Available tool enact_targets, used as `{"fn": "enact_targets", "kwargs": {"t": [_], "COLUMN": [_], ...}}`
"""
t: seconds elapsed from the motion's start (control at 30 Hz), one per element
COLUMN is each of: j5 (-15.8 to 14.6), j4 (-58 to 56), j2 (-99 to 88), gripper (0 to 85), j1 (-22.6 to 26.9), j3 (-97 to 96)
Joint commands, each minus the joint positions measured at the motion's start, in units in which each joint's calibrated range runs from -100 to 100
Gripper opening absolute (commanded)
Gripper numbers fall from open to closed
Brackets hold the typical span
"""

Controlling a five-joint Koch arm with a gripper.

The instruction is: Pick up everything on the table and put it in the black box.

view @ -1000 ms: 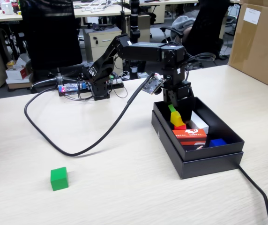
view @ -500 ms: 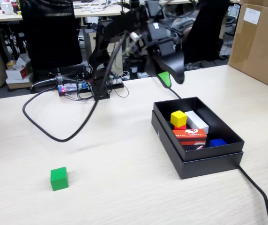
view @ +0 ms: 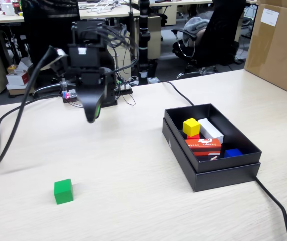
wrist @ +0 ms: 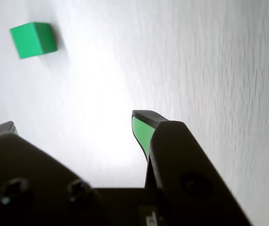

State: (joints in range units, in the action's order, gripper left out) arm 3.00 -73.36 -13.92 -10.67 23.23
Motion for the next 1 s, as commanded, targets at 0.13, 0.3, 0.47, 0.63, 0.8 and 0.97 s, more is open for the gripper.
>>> {"fn": "enact_targets", "kwargs": {"t": [0.13,0.3,0.47,0.63,0.8,0.97], "j5": [3.9,4.6,4.6,4.6,4.6,4.7], "j4": [13.1,15.9,15.9,17.2,17.9,17.9], "j2": [8.4,17.0,29.0,36.0,41.5,45.1], "gripper": [47.7,47.3,47.2,47.1,45.5,44.7], "j1": [-3.6,-4.1,-3.9,-3.5,-3.2,-2.9], "j3": [1.3,6.9,18.0,23.2,27.0,30.1]}}
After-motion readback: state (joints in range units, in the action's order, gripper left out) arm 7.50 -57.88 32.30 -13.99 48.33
